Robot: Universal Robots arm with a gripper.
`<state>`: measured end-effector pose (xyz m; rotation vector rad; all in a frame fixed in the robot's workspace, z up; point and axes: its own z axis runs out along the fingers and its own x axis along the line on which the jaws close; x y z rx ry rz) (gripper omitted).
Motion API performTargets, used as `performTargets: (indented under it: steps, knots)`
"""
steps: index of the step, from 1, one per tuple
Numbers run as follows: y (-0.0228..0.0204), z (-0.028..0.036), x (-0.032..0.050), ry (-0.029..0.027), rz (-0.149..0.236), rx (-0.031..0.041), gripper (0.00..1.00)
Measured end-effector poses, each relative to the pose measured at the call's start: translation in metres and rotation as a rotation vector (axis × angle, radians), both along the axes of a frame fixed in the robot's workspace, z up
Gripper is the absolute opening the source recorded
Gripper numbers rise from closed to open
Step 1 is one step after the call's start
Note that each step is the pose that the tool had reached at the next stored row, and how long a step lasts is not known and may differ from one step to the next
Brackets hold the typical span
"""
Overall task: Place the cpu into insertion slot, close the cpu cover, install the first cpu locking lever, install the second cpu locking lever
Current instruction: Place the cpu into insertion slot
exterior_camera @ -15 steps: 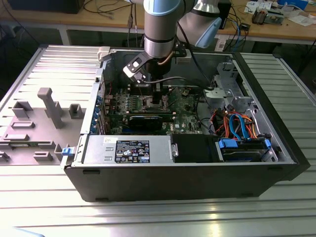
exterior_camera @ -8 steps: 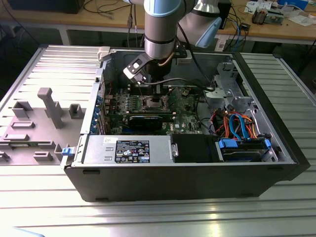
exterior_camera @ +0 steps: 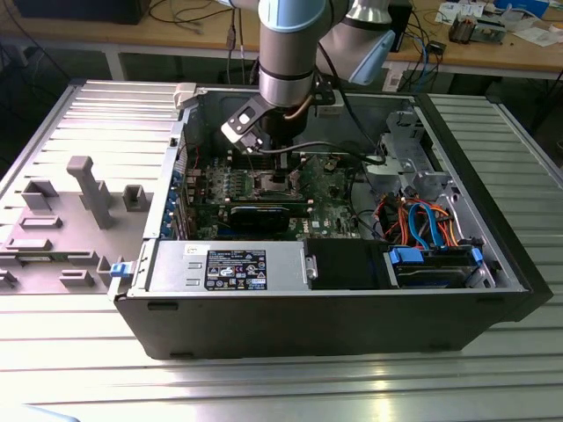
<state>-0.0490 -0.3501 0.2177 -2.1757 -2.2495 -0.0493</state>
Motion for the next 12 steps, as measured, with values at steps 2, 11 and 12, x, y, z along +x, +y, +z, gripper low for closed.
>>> performTargets:
  steps: [2, 11, 12]
  knots:
    - [-0.0026, -0.0004, 0.0011, 0.0038, 0.000, 0.0015, 0.11]
    - [-0.0085, -0.0055, 0.0024, 0.0119, 0.000, 0.0050, 0.11]
    - [-0.0085, -0.0059, 0.0030, 0.0129, 0.000, 0.0050, 0.11]
